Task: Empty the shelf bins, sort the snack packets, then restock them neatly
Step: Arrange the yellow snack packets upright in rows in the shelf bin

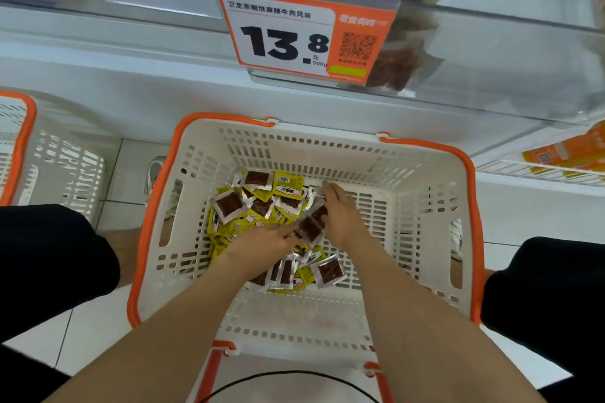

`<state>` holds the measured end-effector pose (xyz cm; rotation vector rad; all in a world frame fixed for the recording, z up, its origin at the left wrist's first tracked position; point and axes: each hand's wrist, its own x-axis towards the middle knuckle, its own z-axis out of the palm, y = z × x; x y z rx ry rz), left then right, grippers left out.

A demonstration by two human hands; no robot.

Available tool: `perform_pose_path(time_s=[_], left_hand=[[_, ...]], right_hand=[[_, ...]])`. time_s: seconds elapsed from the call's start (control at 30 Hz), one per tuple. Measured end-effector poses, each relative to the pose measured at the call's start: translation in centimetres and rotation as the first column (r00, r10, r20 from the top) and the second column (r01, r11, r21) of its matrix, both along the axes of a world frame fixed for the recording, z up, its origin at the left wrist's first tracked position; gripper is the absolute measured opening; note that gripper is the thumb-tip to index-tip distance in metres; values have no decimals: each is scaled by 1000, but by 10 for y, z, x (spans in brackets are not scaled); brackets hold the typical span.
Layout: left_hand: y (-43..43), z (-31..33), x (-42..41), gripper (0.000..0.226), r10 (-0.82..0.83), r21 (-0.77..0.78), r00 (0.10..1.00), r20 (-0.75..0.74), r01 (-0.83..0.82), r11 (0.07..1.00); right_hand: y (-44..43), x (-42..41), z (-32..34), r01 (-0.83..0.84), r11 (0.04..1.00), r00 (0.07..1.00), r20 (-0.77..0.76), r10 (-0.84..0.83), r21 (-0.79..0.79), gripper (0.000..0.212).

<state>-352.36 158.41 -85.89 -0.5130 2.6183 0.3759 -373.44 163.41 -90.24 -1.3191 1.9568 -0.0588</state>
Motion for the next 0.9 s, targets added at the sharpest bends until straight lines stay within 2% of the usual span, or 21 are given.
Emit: perform_pose_path(time_s=[0.07, 0.13, 0.23, 0.3, 0.37, 0.43, 0.5, 0.53, 0.57, 0.63, 0.7, 0.77, 0.83, 0.9], left_hand=[[1, -2, -1, 49, 24, 6, 999, 21, -24, 1000], [2, -3, -4, 39, -3, 7, 999, 49, 3, 1000], [3, -8, -3, 51, -17, 30, 997, 72, 15, 999], [3, -10, -3, 53, 40, 11, 998, 46, -41, 999], [0, -11, -4, 60, 114, 0, 994, 2, -114, 994], [-5, -6, -5, 67, 201, 13, 977, -76, -201, 980], [-8, -6, -5, 63, 275, -18, 939, -207, -284, 959], [-8, -6, -5, 55, 330, -40, 910, -251, -350, 936], [-8, -6, -5, 45, 412, -25, 865, -285, -437, 899], [-11, 1, -11, 32, 610, 201, 714, -343, -579, 790], [-14, 20, -23, 29, 758, 456, 568, -321, -609, 649], [-17, 38, -32, 29, 847, 579, 424, -320, -620, 529], [-20, 53, -37, 35, 927, 670, 248, -283, -641, 376], [-23, 73, -39, 44, 962, 737, 91, -259, -625, 258]], right_hand=[[-3, 0, 0, -93, 996, 993, -73, 94, 9, 97], [-8, 1, 1, -119, 993, 984, -137, 118, 2, 101], [-11, -1, 2, -117, 992, 978, -166, 123, 47, 88], [-11, -5, 2, -43, 998, 998, -50, 45, 52, 67], [-7, -10, 2, 122, 992, 983, 132, -126, 41, 58], [-1, -16, 5, 390, 920, 883, 270, -384, 32, 56], [5, -24, 14, 660, 743, 645, 421, -638, 115, 51], [7, -29, 19, 725, 662, 514, 488, -705, 193, 44], [9, -34, 25, 743, 605, 390, 550, -738, 285, 36], [9, -42, 42, 685, 566, 170, 655, -736, 458, 22], [7, -43, 60, 607, 587, 64, 704, -708, 535, 18], [1, -41, 72, 589, 607, 57, 722, -690, 533, 20], [-8, -37, 86, 657, 579, 96, 708, -700, 483, 23], [-17, -33, 104, 744, 547, 215, 638, -739, 384, 25]])
